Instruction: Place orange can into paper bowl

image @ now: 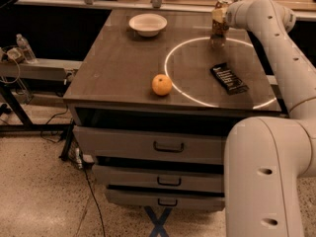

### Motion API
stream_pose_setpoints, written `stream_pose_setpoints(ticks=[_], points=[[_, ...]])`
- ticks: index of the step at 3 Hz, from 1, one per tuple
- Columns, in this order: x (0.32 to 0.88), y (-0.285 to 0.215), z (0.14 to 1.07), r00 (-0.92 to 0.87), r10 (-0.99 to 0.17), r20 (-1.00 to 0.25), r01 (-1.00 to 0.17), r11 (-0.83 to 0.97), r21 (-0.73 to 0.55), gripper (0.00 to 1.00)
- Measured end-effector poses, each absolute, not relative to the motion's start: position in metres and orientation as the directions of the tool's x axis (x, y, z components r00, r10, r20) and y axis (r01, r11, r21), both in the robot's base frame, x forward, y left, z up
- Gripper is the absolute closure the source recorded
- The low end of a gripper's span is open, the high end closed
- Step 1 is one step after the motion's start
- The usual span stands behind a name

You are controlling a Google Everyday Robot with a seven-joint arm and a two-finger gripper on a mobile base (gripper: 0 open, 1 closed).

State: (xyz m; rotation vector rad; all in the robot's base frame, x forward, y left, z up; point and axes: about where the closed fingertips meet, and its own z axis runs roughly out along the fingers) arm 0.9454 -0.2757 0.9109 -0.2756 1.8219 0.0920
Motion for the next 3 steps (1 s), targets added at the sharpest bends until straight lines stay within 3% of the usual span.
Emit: stream_pose_setpoints(ticks=[1,2,3], points=[[0.933,-0.249,0.936,-0.205,-0.128,-0.971,-0.311,0.949,-0.059,0.84],[0.914,-0.221,0.976,-0.136,-0.116,-0.984,-0.407,0.912,-0.051,1.00],[0.910,-0.209,0.982,-0.116,-0.118,-0.986,-0.438,0.897,-0.056,1.00]])
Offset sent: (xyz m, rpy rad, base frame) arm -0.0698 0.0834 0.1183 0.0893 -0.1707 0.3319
